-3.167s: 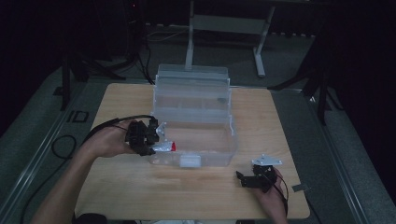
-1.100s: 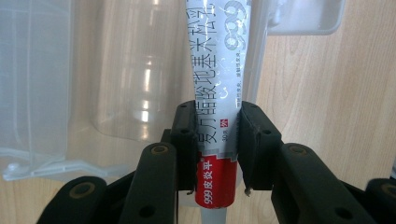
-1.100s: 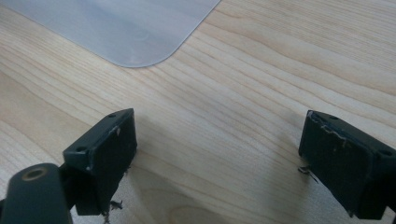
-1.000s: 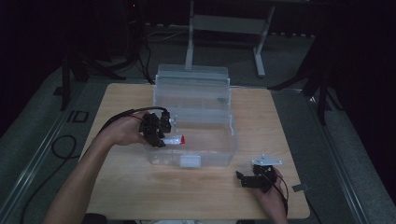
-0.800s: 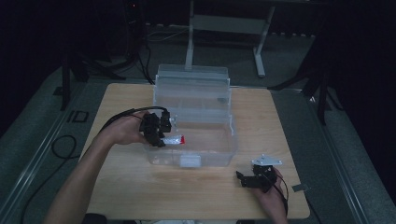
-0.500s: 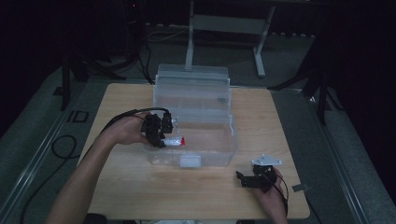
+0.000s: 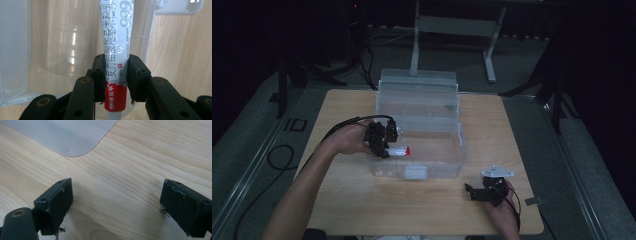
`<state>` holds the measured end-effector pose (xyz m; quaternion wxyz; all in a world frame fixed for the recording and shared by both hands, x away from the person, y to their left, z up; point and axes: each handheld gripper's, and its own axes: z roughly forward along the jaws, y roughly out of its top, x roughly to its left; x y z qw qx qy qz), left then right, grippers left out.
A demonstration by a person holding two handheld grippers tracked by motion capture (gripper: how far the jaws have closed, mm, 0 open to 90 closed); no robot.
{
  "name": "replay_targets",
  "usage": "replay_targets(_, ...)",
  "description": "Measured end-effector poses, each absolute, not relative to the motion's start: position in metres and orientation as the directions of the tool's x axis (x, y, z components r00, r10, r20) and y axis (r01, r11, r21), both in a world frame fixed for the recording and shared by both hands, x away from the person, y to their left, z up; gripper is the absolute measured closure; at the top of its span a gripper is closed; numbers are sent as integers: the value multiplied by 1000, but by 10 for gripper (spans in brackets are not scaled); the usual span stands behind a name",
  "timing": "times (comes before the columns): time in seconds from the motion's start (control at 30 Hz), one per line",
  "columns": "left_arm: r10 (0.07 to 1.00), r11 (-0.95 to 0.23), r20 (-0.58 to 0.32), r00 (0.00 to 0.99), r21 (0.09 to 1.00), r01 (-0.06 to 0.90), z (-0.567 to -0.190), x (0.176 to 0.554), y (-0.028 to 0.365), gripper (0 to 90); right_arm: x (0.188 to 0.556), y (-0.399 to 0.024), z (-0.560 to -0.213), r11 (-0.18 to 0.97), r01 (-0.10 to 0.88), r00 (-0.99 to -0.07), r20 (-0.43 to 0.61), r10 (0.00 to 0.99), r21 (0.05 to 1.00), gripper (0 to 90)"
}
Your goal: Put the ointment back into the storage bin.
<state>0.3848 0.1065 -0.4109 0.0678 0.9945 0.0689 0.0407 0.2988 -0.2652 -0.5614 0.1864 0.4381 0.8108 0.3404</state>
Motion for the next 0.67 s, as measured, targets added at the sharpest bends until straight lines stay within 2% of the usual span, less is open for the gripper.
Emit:
replay_targets(0.07, 180, -973, 54, 982, 158, 170, -410, 388, 108, 577, 299, -265, -561, 385, 583, -547, -5, 837, 716, 111)
replay_targets(0.13, 198, -968, 60, 978, 170, 186, -408, 390, 110, 524, 299, -265, -561, 385, 583, -547, -4, 837, 715, 111)
replay_targets(0.67, 262, -949, 120, 958, 211, 233, -392, 385, 128, 491, 299, -265, -561, 385, 583, -548, -4, 836, 716, 111)
